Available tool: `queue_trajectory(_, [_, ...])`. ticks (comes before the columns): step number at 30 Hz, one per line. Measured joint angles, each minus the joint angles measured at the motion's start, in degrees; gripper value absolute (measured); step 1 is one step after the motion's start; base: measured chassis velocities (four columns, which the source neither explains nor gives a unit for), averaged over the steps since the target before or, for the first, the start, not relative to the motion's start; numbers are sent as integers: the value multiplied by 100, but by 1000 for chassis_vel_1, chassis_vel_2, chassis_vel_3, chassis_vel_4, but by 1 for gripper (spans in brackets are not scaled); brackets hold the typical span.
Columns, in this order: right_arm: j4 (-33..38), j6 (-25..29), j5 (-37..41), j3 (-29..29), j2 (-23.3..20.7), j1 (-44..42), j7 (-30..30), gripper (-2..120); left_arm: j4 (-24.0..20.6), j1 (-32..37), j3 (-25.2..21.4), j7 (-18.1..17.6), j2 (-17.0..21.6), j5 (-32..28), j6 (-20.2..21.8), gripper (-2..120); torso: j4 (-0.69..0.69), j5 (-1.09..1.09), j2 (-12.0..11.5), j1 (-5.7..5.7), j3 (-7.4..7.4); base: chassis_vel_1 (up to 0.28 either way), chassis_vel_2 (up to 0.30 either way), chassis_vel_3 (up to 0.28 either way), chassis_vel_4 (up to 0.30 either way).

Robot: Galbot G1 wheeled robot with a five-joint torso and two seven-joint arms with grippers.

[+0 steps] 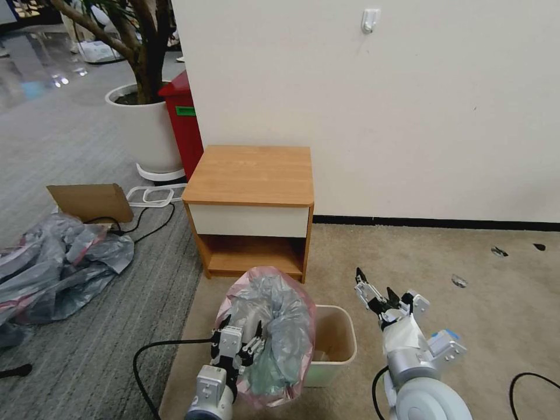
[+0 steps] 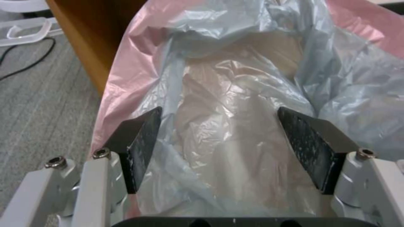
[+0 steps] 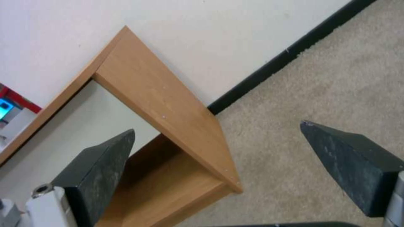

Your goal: Pick up the garbage bag from the table and place it over the trash can.

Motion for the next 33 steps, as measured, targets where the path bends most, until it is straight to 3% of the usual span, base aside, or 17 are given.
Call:
queue_trajectory(11, [57,-29,82,-93,125,3,81,100,-51,-10,53,-133,-48,-23,94,73,0,0,0,0,0,0,0,0,0])
queue_trajectory(26, [-32,34,-53,-100,154,-16,82,100,31,-172,60,-381,-45,-516,477,47,0,-1,0,0,0,0,0,0,0])
queue_trajectory(33, [-78,108,-146,-124,180,-30,77,100,81,-223,138,-396,-37,-576,570,45,0,-1,0,1,0,0,0,0,0])
